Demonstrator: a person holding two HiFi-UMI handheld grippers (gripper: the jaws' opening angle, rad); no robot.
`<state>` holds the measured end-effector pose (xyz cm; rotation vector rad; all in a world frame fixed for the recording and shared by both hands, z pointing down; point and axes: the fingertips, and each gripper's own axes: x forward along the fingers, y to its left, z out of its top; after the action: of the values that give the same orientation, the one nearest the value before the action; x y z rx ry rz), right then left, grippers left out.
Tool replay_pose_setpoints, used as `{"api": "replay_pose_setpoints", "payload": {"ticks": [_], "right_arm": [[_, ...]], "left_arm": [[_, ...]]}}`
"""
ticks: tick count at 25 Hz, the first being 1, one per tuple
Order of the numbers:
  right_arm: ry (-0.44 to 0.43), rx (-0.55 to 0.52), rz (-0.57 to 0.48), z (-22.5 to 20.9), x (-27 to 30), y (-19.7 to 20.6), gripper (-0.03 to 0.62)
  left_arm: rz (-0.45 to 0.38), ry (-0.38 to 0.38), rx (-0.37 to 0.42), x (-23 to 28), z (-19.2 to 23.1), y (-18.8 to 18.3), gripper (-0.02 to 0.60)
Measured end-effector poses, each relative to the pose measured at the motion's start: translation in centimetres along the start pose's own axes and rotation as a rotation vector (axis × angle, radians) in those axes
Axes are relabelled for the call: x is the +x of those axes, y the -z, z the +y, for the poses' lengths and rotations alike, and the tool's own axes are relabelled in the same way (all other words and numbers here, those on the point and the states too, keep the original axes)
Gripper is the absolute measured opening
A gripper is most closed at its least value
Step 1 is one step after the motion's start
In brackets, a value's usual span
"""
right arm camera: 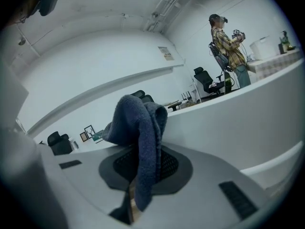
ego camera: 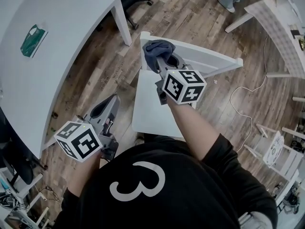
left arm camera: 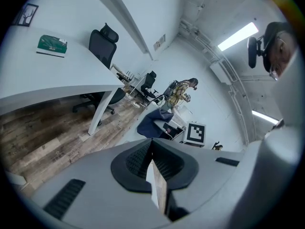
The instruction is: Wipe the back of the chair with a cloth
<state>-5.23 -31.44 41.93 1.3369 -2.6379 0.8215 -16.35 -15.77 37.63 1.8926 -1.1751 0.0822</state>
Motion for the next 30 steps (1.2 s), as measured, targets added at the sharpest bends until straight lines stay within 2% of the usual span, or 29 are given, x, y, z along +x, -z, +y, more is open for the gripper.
{"api": "replay_pose_setpoints", "payload": {"ticks": [5, 11, 20, 30], "right_arm": [[0.037, -0.054, 0.001, 0.1, 0.5, 0.2, 0.051], [0.077, -0.065, -0.005, 0.0, 0.4, 0.3, 0.051], [0.106, -0.06, -0.008, -1.2, -0.7, 0.1, 0.051], [0.165, -0.047, -0.018, -5.3, -4.3, -0.4, 0.051]], "left_arm": [[-0.014, -0.027, -0.007, -0.4, 0.4, 0.0, 0.014], [-0.014, -0.042, -0.012, -0.5, 0.5, 0.4, 0.014], [-0.008, -0.035, 0.007, 0.0, -0.6, 0.4, 0.014], [0.035, 0.019, 0.038, 2.8, -3.5, 1.0, 0.014]]}}
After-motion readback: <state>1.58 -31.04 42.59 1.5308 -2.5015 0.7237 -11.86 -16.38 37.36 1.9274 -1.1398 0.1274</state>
